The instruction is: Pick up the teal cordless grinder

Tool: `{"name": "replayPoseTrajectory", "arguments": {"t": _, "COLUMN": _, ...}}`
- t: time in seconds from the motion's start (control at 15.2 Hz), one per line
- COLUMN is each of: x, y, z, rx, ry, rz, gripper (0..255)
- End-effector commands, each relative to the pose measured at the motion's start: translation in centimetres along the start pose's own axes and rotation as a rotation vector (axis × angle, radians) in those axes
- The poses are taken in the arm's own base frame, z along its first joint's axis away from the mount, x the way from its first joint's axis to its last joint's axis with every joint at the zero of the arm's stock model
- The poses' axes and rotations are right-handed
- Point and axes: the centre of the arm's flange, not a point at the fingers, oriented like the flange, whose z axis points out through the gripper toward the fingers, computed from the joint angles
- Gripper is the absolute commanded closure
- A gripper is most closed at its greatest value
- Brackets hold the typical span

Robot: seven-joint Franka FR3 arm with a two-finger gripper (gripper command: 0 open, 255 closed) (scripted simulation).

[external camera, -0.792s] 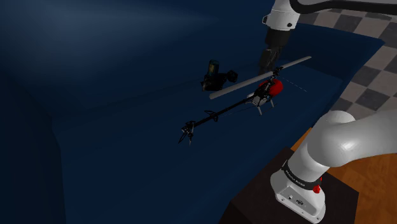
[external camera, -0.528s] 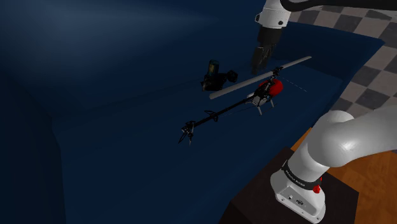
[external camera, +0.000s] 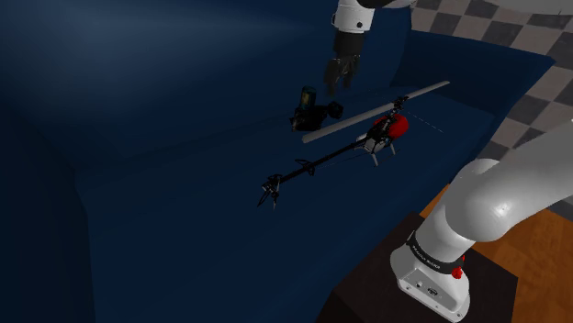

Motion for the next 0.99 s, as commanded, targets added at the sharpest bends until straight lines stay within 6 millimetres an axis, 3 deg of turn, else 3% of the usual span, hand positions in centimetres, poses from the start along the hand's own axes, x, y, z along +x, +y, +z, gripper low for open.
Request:
{"name": "replayPoseTrajectory", "arguments": {"t": 0.0, "x": 2.5, "y": -0.3, "z": -0.1, "rx": 0.003, "ry": 0.003, "rz": -0.003, "gripper": 0}}
{"name": "replayPoseTrajectory", "arguments": {"t": 0.33, "x": 8.5, "y": -1.5, "z": -0.5, "rx": 0.008, "ry": 0.008, "rz": -0.010, "gripper": 0}}
{"name": "replayPoseTrajectory", "arguments": {"t": 0.92, "x": 8.7, "y": -1.6, "z": 3.5, "rx": 0.008, "ry": 0.008, "rz": -0.010, "gripper": 0}}
